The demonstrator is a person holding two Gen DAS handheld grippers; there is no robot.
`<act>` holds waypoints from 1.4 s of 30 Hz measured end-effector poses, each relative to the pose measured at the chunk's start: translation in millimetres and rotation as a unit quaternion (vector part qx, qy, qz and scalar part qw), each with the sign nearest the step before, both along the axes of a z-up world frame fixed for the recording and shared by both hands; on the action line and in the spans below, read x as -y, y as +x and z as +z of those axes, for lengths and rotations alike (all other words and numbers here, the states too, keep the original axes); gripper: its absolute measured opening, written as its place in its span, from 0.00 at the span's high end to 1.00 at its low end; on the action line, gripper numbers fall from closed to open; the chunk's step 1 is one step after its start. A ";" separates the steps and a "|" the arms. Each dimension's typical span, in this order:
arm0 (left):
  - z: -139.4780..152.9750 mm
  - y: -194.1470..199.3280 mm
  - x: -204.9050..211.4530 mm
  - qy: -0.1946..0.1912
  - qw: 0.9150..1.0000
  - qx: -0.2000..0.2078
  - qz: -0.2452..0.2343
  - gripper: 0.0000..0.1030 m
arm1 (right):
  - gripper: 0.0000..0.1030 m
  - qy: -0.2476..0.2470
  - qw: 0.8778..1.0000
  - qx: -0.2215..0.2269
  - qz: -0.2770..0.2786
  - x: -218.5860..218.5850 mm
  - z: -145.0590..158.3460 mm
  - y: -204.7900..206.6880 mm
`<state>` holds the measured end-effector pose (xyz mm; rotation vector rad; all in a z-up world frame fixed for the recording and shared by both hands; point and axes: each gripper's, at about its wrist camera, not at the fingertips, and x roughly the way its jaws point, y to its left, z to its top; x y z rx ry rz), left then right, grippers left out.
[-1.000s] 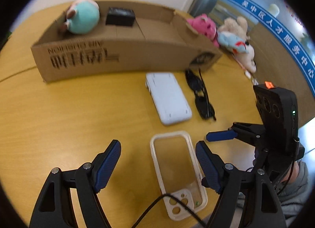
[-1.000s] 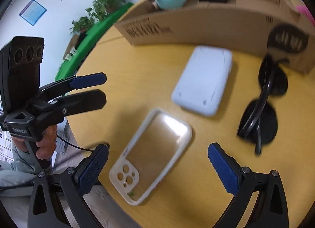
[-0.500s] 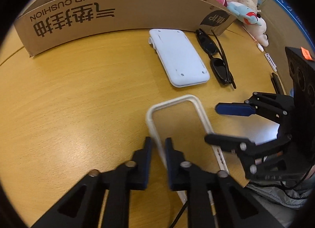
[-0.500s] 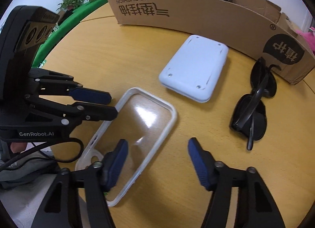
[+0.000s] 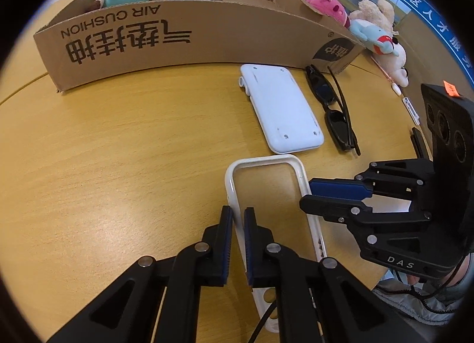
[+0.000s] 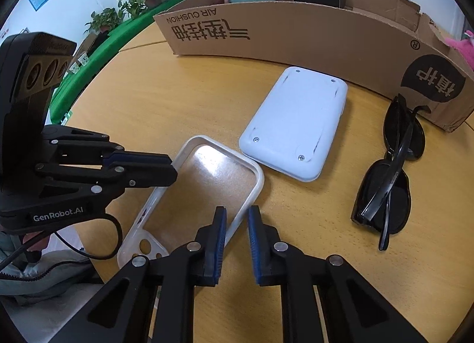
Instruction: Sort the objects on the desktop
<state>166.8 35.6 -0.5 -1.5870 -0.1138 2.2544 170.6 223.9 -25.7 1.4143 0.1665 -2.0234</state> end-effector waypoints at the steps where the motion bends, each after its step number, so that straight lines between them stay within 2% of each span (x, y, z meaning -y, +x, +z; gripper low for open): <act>1: 1.3 -0.3 2.0 0.003 1.000 -0.002 0.003 0.94 | 0.86 -0.004 1.000 -0.003 -0.001 -0.2 1.4 -0.5; 4: 10.8 -1.6 5.4 0.016 1.000 -0.016 0.011 0.94 | 0.87 -0.023 1.000 -0.016 -0.006 -4.2 8.6 -4.0; 11: 47.9 -14.2 6.1 0.036 0.997 -0.072 0.020 0.95 | 0.87 -0.065 0.995 -0.076 -0.026 -23.3 51.8 -8.9; 16: 78.7 -31.6 3.8 0.048 0.992 -0.116 0.020 0.96 | 0.87 -0.074 0.988 -0.127 -0.035 -6.7 83.2 -24.1; 28: 143.7 -85.8 6.1 0.037 0.976 -0.213 0.028 0.97 | 0.87 -0.102 0.965 -0.240 -0.044 0.6 163.8 -84.9; 30: 151.8 -93.4 4.9 0.037 0.973 -0.226 0.027 0.98 | 0.87 -0.105 0.962 -0.249 -0.046 1.0 172.6 -94.9; 33: 165.1 -108.2 -0.4 0.062 0.969 -0.238 0.003 1.00 | 0.91 -0.116 0.959 -0.257 -0.042 1.3 183.5 -108.6; 36: 174.6 -122.4 -18.7 0.039 0.965 -0.259 -0.018 1.00 | 0.92 -0.112 0.955 -0.273 -0.033 10.2 193.0 -120.4; 39: 175.0 -137.7 -17.2 0.051 0.967 -0.251 -0.006 1.00 | 0.92 -0.098 0.957 -0.269 -0.035 16.7 190.0 -138.5; 42: 163.0 -141.0 -4.1 0.057 0.971 -0.231 0.014 1.00 | 0.91 -0.094 0.964 -0.242 -0.055 3.4 174.1 -154.5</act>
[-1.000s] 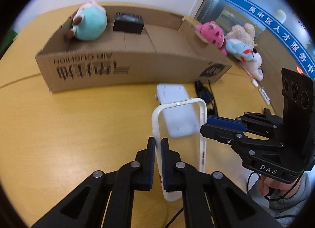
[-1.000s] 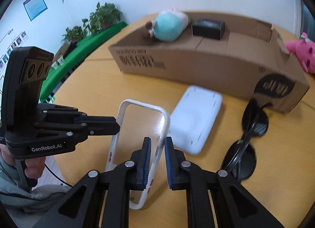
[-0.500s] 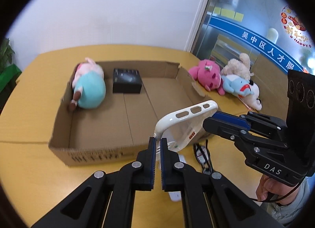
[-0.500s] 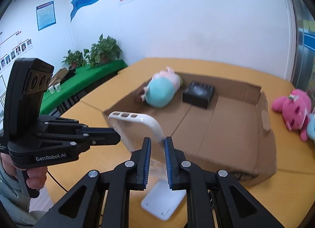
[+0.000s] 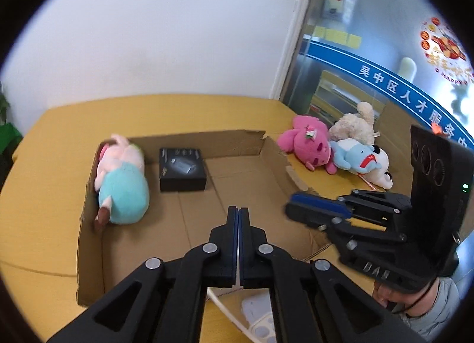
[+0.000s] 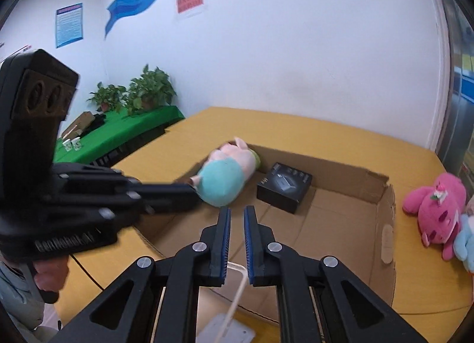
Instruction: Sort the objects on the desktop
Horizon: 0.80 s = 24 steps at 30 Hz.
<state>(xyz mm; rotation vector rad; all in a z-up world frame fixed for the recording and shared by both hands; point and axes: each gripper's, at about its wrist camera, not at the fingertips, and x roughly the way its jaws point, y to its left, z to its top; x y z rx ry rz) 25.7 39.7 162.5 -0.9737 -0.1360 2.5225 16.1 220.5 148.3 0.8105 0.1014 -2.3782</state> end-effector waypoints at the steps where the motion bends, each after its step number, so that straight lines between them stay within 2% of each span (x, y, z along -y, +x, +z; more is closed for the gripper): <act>1: -8.0 1.3 5.9 0.001 1.000 0.016 0.007 1.00 | 0.90 -0.005 1.000 0.021 -0.008 -10.0 -9.0 -4.3; 3: -22.3 6.4 15.4 0.005 0.999 0.041 0.018 0.99 | 0.79 -0.012 0.998 0.053 -0.022 -27.7 -25.8 -5.6; 4: -30.3 8.3 19.1 0.009 0.998 0.056 0.018 0.98 | 0.66 -0.019 0.997 0.071 -0.026 -35.1 -33.3 -5.4; 5: -40.9 10.4 22.4 0.012 0.997 0.074 0.020 0.93 | 0.48 -0.026 0.994 0.100 -0.025 -42.4 -43.2 -5.4; 6: -49.3 11.7 23.8 0.015 0.996 0.089 0.025 0.90 | 0.42 -0.031 0.992 0.118 -0.027 -47.1 -50.4 -4.1; 7: -57.3 12.9 24.7 0.018 0.994 0.102 0.027 0.82 | 0.36 -0.030 0.991 0.126 -0.028 -49.3 -55.6 -1.9; 8: -66.8 14.9 24.8 0.023 0.993 0.117 0.027 0.76 | 0.36 -0.026 0.991 0.129 -0.025 -49.0 -59.3 -0.3; 12: -96.9 28.1 23.0 0.021 0.986 0.164 0.020 0.74 | 0.35 -0.023 0.987 0.157 0.000 -40.7 -76.9 13.3; 13: -101.6 31.9 23.9 0.021 0.985 0.172 0.020 0.70 | 0.33 -0.026 0.986 0.167 0.008 -39.0 -82.6 17.7; 14: -108.1 38.1 26.6 0.022 0.983 0.181 0.019 0.60 | 0.30 -0.025 0.984 0.176 0.018 -36.6 -88.7 24.3; 16: -117.4 46.0 30.8 0.019 0.982 0.188 0.025 0.48 | 0.23 -0.013 0.980 0.197 0.024 -30.6 -104.1 37.5; 17: -122.9 50.1 33.2 0.017 0.981 0.191 0.029 0.47 | 0.20 -0.011 0.978 0.208 0.025 -27.5 -110.4 41.9; 21: -147.5 54.8 38.2 0.008 0.971 0.236 0.028 0.47 | 0.20 0.016 0.970 0.239 0.035 -8.4 -137.6 55.9; 24: -159.9 59.1 38.3 0.021 0.965 0.262 0.015 0.47 | 0.20 0.013 0.968 0.249 0.038 0.6 -145.7 58.4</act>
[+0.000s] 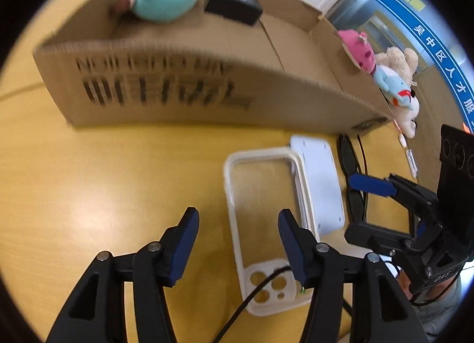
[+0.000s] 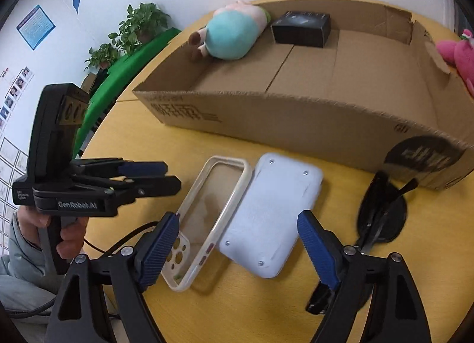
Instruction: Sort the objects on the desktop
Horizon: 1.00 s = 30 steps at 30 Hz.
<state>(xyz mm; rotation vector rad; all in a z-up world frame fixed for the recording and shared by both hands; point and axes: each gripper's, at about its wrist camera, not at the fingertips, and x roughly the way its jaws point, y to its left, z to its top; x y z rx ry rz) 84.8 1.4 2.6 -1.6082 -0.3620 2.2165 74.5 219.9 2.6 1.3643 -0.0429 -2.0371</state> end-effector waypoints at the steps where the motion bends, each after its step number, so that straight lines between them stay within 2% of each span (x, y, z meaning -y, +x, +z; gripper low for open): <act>1: -3.3 2.6 -0.5 0.007 1.000 0.004 -0.004 0.47 | 0.20 0.000 1.000 -0.001 0.000 1.7 -1.0 1.7; 4: -12.4 8.2 -5.2 -0.009 1.000 0.015 -0.014 0.51 | 0.20 0.004 1.000 -0.004 -0.001 1.7 -0.6 6.7; 6: -12.1 12.1 -8.5 -0.029 0.999 0.003 -0.019 0.65 | 0.20 0.006 1.000 -0.001 -0.014 -1.1 -2.9 8.4; 8: -12.0 13.2 -10.0 -0.057 0.998 -0.005 -0.019 0.84 | 0.20 0.020 0.999 0.007 -0.033 -4.2 -7.3 9.2; 9: -12.4 13.1 -9.1 -0.068 0.998 -0.006 -0.017 0.89 | 0.20 0.025 0.999 0.011 -0.039 -6.1 -8.8 10.6; 12: -13.1 12.8 -2.2 -0.057 0.998 -0.004 -0.009 0.90 | 0.20 0.044 0.998 -0.016 -0.040 -3.2 -6.5 19.7; 15: -12.4 14.7 2.6 -0.069 0.998 -0.009 -0.005 0.90 | 0.20 0.056 0.996 -0.063 -0.017 10.0 3.7 30.8; 17: -12.6 17.4 10.4 -0.074 0.997 -0.011 -0.001 0.90 | 0.20 0.057 0.995 -0.077 -0.002 19.5 7.8 32.9; 19: -12.3 18.7 20.8 -0.082 0.997 -0.013 0.010 0.91 | 0.20 0.048 0.996 -0.070 0.012 27.2 8.6 30.7; 24: -13.7 17.7 42.1 -0.102 0.994 -0.012 0.039 0.94 | 0.20 -0.049 0.997 0.010 0.054 42.2 4.7 10.3; 25: -14.3 17.7 46.0 -0.096 0.994 -0.012 0.042 0.94 | 0.19 -0.050 0.997 0.017 0.055 47.4 3.6 7.5; 30: -14.6 17.7 44.5 -0.091 0.995 -0.013 0.047 0.95 | 0.16 0.014 0.997 0.017 0.073 90.0 -10.1 -1.0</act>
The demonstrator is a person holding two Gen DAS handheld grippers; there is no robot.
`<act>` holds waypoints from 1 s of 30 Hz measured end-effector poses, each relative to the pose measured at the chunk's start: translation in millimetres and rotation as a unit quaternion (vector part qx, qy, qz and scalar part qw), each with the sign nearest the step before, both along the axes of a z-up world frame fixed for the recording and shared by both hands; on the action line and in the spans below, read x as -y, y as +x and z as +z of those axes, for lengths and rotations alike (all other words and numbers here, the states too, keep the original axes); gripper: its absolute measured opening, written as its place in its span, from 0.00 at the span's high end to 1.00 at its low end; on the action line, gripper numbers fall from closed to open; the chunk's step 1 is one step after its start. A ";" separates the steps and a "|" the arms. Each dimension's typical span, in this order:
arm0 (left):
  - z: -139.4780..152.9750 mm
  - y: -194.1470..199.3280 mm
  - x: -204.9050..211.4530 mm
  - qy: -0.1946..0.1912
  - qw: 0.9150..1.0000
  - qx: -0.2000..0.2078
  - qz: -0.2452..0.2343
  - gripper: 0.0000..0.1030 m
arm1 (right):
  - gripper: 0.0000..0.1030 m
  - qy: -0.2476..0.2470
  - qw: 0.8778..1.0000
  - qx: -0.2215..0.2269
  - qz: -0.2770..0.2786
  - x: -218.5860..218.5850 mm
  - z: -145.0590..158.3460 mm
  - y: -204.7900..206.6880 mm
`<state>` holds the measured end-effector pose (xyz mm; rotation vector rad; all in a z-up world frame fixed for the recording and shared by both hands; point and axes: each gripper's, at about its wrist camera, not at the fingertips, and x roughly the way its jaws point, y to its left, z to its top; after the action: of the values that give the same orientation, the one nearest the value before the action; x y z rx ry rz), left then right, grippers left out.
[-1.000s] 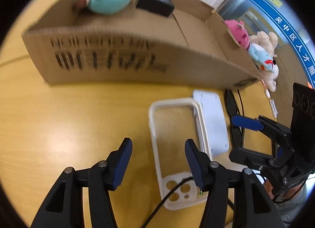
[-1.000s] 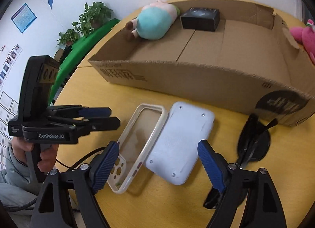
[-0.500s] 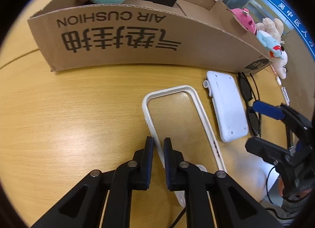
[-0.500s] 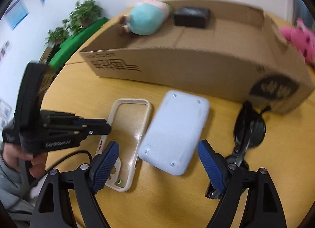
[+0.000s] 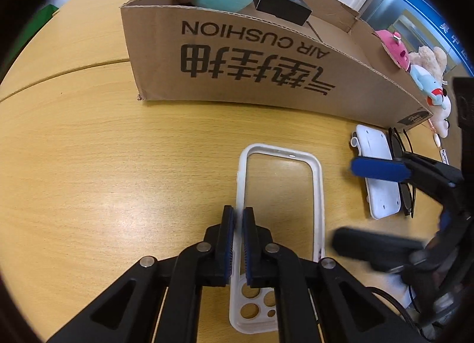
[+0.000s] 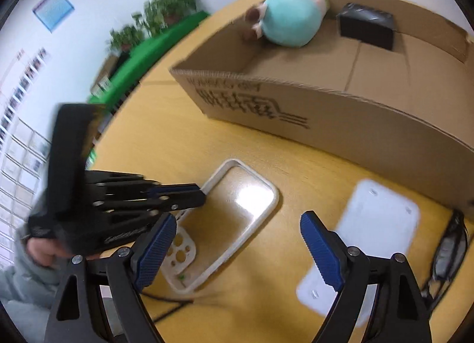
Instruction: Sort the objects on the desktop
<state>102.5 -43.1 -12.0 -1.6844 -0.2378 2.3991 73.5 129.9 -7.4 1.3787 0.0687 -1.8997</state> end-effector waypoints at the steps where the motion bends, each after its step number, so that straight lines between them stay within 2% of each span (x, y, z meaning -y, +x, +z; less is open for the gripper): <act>1: -0.4 0.8 1.0 0.003 1.000 0.001 0.001 0.95 | 0.17 0.020 1.000 -0.001 0.005 8.5 -4.1 2.5; 2: -0.9 0.5 0.8 0.006 1.000 0.001 0.004 0.95 | 0.21 0.036 0.999 -0.003 0.009 13.8 -7.9 5.2; 4: -1.1 4.5 3.4 0.006 1.000 0.002 0.006 0.95 | 0.35 0.068 0.998 -0.003 0.015 21.5 -18.2 11.9; 7: -1.1 7.5 3.6 0.007 1.000 0.004 0.011 0.94 | 0.55 0.103 0.994 -0.039 0.011 23.6 -16.7 21.2; 9: -1.1 8.3 4.0 0.009 1.000 0.006 0.013 0.93 | 0.76 0.123 0.991 -0.060 0.005 24.1 -16.0 22.0; 10: -1.0 8.5 3.5 0.011 1.000 0.006 0.012 0.90 | 0.79 0.129 0.989 -0.068 0.002 23.5 -15.4 21.2; 12: -0.4 8.5 2.4 0.021 1.000 0.005 0.003 0.80 | 0.81 0.126 0.990 -0.062 -0.002 21.5 -13.4 18.7; 14: 0.8 9.3 -2.0 0.027 1.000 0.006 -0.008 0.61 | 0.82 0.124 0.990 -0.060 -0.006 20.0 -11.7 17.0; 16: 1.1 9.6 -7.1 0.021 1.000 0.003 -0.014 0.59 | 0.82 0.122 0.991 -0.059 -0.009 17.7 -10.3 17.8; 19: 1.5 9.7 -10.3 0.008 1.000 0.001 -0.019 0.60 | 0.84 0.114 0.992 -0.055 -0.017 12.1 -9.0 15.6; 22: 1.5 8.1 -10.1 -0.023 1.000 0.002 -0.009 0.83 | 0.87 0.102 0.993 -0.053 -0.029 0.5 -8.3 10.9; 25: 0.1 7.4 -7.4 -0.007 1.000 0.005 -0.006 0.91 | 0.89 0.086 0.995 -0.048 -0.030 -5.2 -7.0 8.8; 30: -0.8 7.0 -6.9 -0.008 1.000 0.001 0.004 0.92 | 0.90 0.083 0.995 -0.056 -0.025 4.7 -11.1 2.9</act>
<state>109.5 -36.2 -12.7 -1.6972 -0.2270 2.4115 76.4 125.3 -18.5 1.3942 0.2547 -2.0507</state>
